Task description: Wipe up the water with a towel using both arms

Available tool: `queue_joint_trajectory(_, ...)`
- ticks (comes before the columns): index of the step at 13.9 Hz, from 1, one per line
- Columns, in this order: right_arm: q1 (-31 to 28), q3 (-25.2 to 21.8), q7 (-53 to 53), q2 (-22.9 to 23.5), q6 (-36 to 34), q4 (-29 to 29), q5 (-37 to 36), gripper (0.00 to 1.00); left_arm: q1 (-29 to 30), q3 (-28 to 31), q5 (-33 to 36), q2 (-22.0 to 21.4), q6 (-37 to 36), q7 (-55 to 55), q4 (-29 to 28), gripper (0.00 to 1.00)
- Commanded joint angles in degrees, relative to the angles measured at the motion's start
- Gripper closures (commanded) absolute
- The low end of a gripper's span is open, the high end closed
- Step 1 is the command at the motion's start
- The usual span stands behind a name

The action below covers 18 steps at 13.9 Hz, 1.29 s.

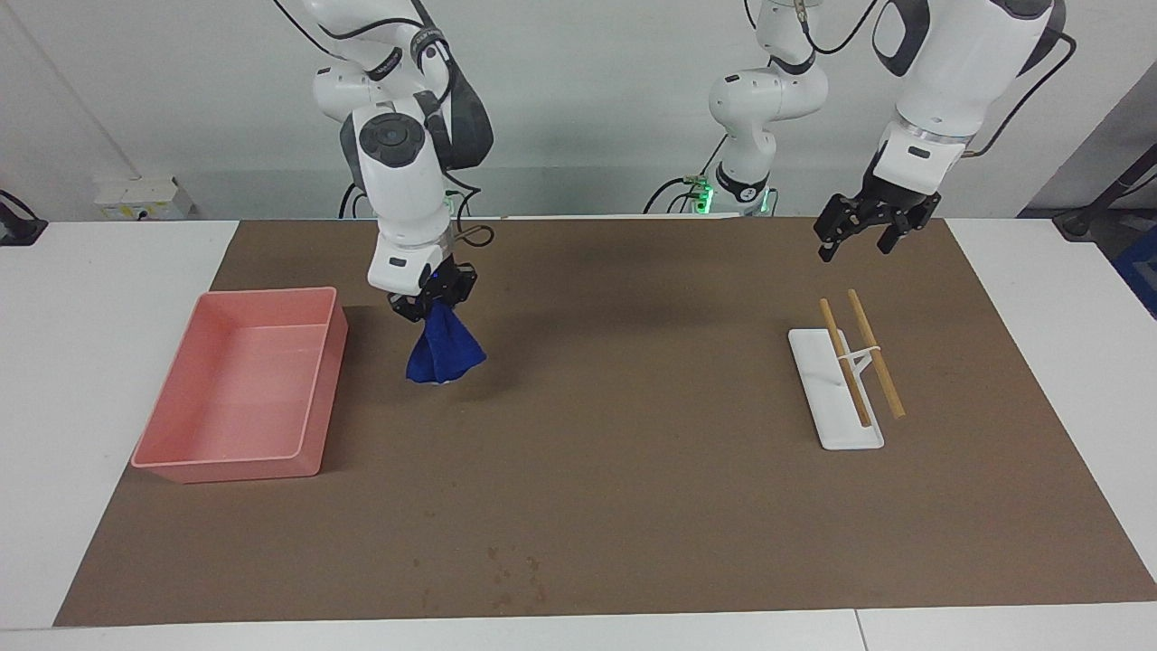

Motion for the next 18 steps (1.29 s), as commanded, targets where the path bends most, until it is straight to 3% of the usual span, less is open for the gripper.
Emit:
queue_joint_trajectory(1, -1.43, 0.86, -2.71, 2.19, 10.12, -4.93, -0.98, 1.0, 0.29, -0.48, 2.71, 4.73, -3.48, 5.22, 4.91, 0.0)
queue_joint_trajectory(7, -2.57, 0.68, -4.38, 9.95, 23.5, -4.93, -11.34, 1.0, -1.09, -0.48, 2.28, 2.97, -3.12, 5.15, 1.66, 0.0)
queue_joint_trajectory(8, -2.57, 0.77, -4.29, 10.03, 23.77, -4.93, -12.48, 1.0, -5.64, 2.65, 2.54, 2.71, -3.3, 5.23, 1.48, 0.0)
queue_joint_trajectory(9, -2.57, 0.77, -4.12, 10.03, 24.21, -5.19, -12.75, 1.0, -12.12, 9.73, 2.54, 2.18, -2.69, 4.97, 0.7, 0.0)
queue_joint_trajectory(10, -2.66, 0.86, -2.99, 10.3, 24.48, -6.24, -12.67, 1.0, -14.02, 12.67, 2.11, 1.92, -2.51, 5.32, -0.01, 0.0)
queue_joint_trajectory(16, -2.13, 1.39, 10.64, 9.6, 26.15, -13.62, -10.65, 1.0, -11.14, 12.62, -0.71, 1.74, -2.68, 6.11, 0.51, 0.0)
queue_joint_trajectory(18, -1.87, 1.39, 10.74, 8.98, 26.06, -14.86, -5.05, 1.0, -10.96, 12.53, -0.71, 1.65, -3.12, 6.73, 1.21, 0.0)
